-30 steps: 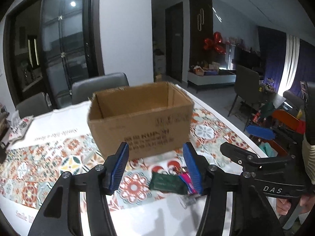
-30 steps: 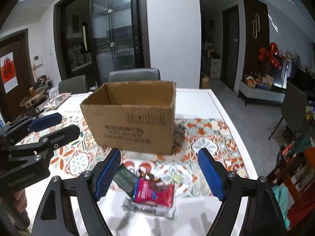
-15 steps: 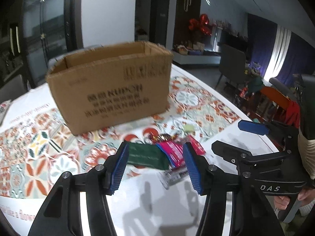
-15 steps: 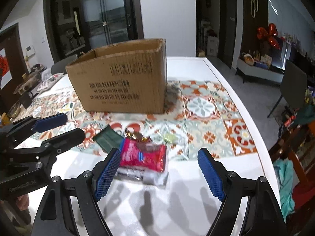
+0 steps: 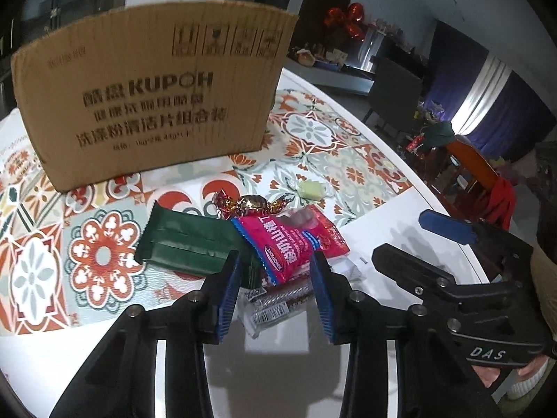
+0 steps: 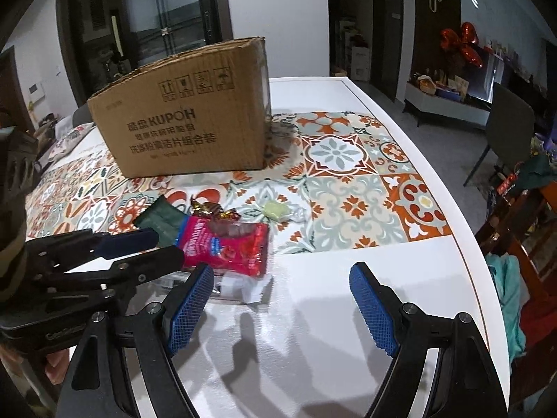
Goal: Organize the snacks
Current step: 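Close the left tool on the pink-red snack packet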
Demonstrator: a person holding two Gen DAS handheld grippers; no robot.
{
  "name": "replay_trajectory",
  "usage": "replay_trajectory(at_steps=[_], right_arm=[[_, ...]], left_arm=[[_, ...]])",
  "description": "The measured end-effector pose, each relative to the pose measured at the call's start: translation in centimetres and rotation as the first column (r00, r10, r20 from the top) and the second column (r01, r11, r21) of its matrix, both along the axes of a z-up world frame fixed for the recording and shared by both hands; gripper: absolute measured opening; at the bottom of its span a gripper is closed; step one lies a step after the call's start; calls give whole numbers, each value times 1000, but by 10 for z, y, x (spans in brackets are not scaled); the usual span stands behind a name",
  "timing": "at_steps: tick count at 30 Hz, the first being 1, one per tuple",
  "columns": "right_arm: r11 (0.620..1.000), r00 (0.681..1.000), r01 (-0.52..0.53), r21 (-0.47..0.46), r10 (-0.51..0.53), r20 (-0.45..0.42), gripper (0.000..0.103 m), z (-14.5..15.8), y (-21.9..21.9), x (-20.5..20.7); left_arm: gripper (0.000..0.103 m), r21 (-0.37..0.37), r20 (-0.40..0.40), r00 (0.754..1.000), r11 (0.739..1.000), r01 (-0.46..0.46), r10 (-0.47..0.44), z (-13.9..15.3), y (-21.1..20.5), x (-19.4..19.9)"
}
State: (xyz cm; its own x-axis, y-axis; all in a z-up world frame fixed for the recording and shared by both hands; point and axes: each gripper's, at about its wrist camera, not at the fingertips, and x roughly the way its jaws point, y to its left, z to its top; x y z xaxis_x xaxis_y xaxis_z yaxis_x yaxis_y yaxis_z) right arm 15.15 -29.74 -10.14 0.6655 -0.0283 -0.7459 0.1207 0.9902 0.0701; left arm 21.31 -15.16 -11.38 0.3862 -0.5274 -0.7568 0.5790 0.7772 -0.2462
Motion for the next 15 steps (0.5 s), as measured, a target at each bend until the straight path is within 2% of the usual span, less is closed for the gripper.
replay_trajectory(at_steps=[7, 11, 13, 15], right_arm=[[1000, 1000, 20, 12, -20, -14, 81, -8, -7, 4], [999, 999, 28, 20, -27, -21, 81, -11, -9, 5], [999, 999, 31, 28, -30, -24, 81, -12, -12, 6], [999, 999, 33, 36, -32, -29, 81, -14, -13, 7]], left_arm=[[38, -30, -70, 997, 999, -18, 16, -10, -7, 13], [38, -27, -78, 997, 999, -24, 22, -13, -13, 17], [28, -21, -80, 997, 1000, -18, 16, -15, -15, 18], [23, -25, -78, 997, 1000, -15, 13, -14, -14, 17]])
